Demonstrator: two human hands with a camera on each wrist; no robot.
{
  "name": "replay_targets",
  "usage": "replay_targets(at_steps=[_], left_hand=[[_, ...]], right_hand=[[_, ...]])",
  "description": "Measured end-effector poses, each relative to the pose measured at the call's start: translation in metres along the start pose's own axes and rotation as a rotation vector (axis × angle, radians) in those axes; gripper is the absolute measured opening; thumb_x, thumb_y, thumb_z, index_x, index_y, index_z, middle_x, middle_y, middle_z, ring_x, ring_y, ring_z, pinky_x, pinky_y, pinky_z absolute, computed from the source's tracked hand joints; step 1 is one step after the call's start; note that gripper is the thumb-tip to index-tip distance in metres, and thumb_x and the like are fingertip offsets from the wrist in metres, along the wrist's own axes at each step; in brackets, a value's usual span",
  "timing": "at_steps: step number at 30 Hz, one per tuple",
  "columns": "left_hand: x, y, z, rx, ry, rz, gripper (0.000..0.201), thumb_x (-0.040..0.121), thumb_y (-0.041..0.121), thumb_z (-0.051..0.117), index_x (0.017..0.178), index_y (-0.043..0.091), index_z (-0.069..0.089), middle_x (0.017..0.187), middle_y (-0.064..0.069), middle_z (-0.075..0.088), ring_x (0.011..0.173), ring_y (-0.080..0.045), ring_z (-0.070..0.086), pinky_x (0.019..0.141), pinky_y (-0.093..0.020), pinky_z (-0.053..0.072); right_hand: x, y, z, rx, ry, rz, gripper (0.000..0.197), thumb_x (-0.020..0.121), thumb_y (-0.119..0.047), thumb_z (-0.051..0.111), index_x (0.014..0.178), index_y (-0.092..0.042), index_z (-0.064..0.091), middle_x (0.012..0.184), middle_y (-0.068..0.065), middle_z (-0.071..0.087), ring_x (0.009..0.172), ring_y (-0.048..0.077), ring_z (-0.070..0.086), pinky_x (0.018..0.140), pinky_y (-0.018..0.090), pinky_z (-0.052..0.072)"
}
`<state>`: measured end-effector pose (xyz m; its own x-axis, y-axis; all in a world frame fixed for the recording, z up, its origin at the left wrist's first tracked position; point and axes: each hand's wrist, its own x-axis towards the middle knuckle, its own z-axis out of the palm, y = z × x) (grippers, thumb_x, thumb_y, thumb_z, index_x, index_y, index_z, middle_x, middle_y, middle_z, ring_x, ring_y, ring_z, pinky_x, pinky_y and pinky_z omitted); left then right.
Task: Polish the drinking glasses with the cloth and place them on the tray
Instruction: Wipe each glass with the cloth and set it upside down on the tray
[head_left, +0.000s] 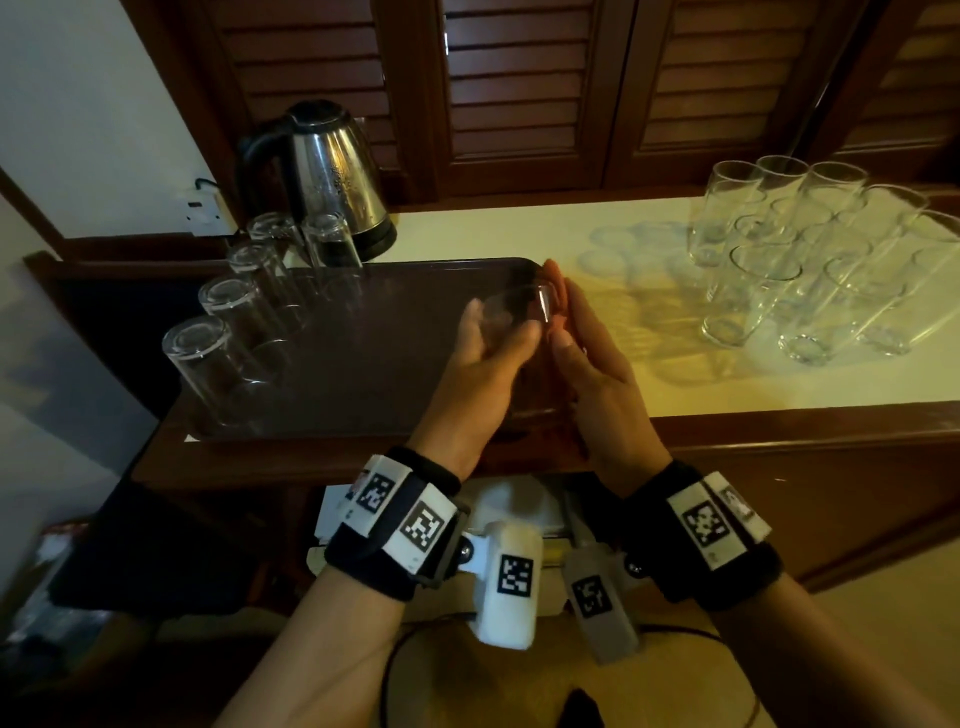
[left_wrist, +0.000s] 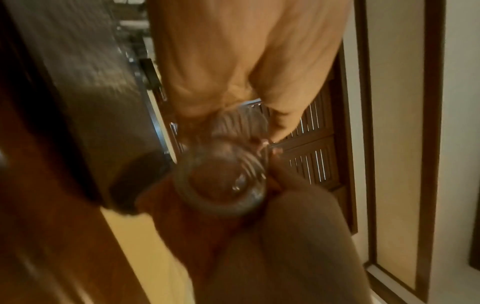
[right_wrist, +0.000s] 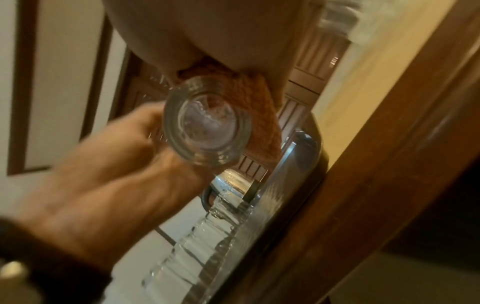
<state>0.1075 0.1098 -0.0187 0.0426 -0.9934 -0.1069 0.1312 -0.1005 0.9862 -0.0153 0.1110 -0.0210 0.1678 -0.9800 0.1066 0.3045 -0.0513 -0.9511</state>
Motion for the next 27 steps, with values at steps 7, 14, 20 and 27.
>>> replay_targets(at_steps=[7, 14, 20, 27], left_hand=[[-0.008, -0.005, -0.001, -0.283, -0.136, -0.030, 0.079, 0.079, 0.055, 0.063, 0.143, 0.012, 0.046, 0.134, -0.020, 0.061, 0.121, -0.034, 0.062, 0.100, -0.049, 0.052], [-0.006, -0.006, 0.007, -0.031, 0.023, 0.014, 0.076, 0.086, 0.050, 0.061, 0.152, 0.027, 0.032, 0.134, -0.002, 0.061, 0.121, -0.018, 0.061, 0.105, -0.048, 0.048], [-0.005, 0.001, 0.000, -0.163, -0.053, -0.029, 0.076, 0.080, 0.062, 0.058, 0.140, 0.015, 0.051, 0.128, -0.012, 0.067, 0.118, -0.026, 0.065, 0.106, -0.052, 0.047], [-0.004, 0.002, -0.001, -0.026, -0.012, -0.001, 0.077, 0.085, 0.053, 0.064, 0.150, 0.024, 0.035, 0.135, 0.000, 0.061, 0.121, -0.015, 0.060, 0.098, -0.035, 0.051]], right_hand=[[0.001, -0.002, -0.008, 0.280, -0.078, 0.130, 0.040, 0.108, -0.019, 0.036, 0.144, -0.024, 0.053, 0.128, 0.009, 0.069, 0.115, 0.026, 0.068, 0.087, 0.037, 0.059], [0.005, 0.004, 0.001, -0.152, -0.012, -0.053, 0.048, 0.102, -0.030, 0.045, 0.146, -0.048, 0.039, 0.132, -0.019, 0.057, 0.129, 0.019, 0.054, 0.111, 0.046, 0.044], [0.007, -0.004, -0.004, 0.308, -0.083, 0.149, 0.040, 0.108, -0.021, 0.036, 0.145, -0.022, 0.051, 0.133, 0.013, 0.066, 0.120, 0.032, 0.064, 0.096, 0.046, 0.054], [0.009, 0.008, 0.002, -0.088, -0.037, -0.053, 0.049, 0.104, -0.031, 0.047, 0.151, -0.041, 0.038, 0.142, -0.006, 0.056, 0.132, 0.024, 0.053, 0.113, 0.050, 0.042]])
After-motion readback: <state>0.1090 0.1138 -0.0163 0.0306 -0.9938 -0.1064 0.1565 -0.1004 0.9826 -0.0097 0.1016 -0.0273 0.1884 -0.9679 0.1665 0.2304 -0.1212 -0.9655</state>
